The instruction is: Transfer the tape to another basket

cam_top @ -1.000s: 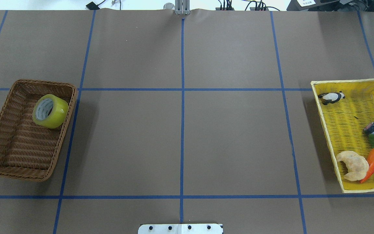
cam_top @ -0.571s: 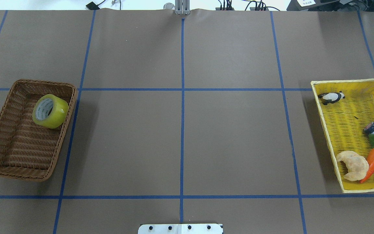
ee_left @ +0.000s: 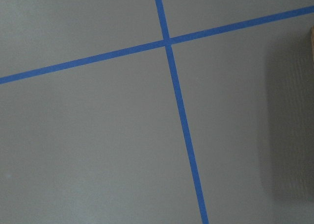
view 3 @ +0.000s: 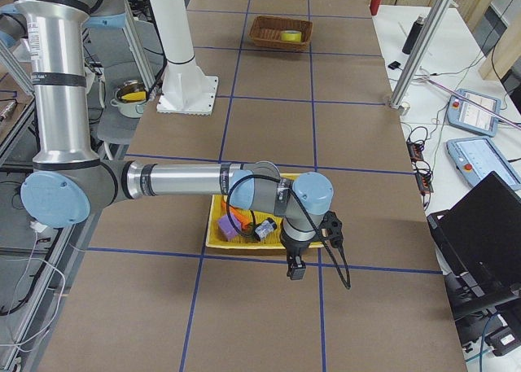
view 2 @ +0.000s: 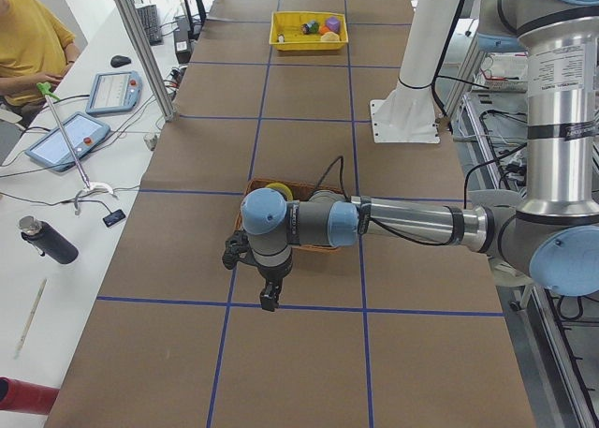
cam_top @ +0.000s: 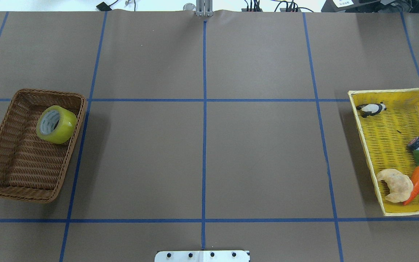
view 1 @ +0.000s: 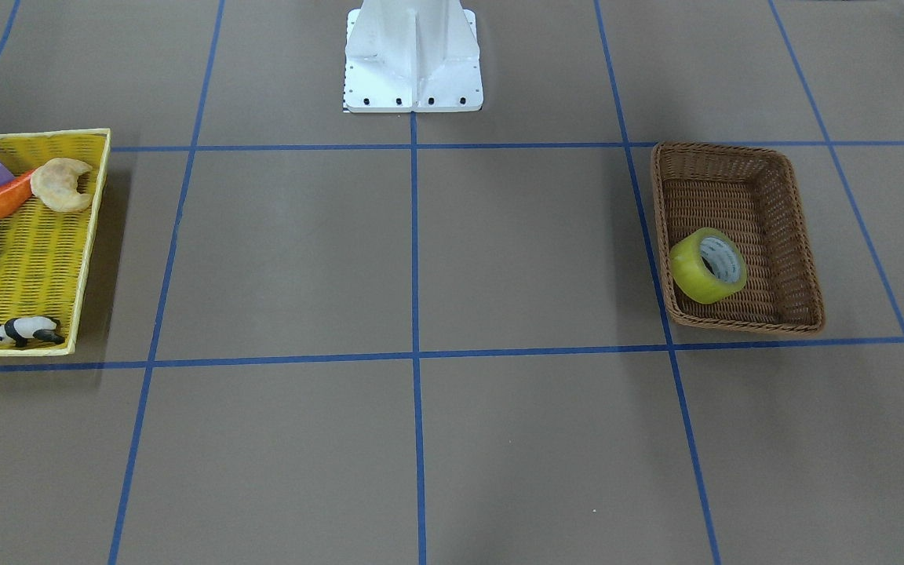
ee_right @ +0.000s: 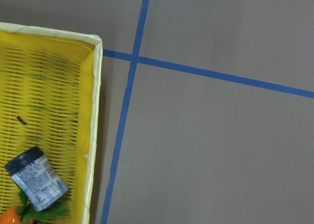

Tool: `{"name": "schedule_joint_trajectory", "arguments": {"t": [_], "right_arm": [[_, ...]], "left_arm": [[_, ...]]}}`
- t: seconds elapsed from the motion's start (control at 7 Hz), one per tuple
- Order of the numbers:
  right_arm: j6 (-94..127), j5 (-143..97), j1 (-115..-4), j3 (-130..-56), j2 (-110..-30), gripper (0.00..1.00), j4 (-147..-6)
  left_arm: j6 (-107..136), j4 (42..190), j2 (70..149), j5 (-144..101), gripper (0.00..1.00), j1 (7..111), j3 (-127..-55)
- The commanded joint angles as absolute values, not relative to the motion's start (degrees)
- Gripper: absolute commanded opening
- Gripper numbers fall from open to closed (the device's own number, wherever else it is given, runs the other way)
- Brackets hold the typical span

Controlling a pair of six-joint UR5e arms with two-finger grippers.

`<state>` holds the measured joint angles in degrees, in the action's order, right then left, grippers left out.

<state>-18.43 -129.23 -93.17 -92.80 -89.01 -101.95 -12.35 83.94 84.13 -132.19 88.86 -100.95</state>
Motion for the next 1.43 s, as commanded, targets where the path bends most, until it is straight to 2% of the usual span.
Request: {"name": "schedule_joint_trajectory", "arguments": {"t": [0.0, 1.29], "right_arm": [[-18.46, -129.29, -93.16, -92.38, -89.30, 1.00, -101.95], [-18.46, -129.73, -93.16, -91.67, -90.44, 1.00, -101.95]], "left_arm": [[-12.39, 83.94, 84.11, -132.10, 0.98, 88.86, -100.99], [-12.39, 83.85, 84.02, -132.10, 0.98, 88.86, -100.99]]}}
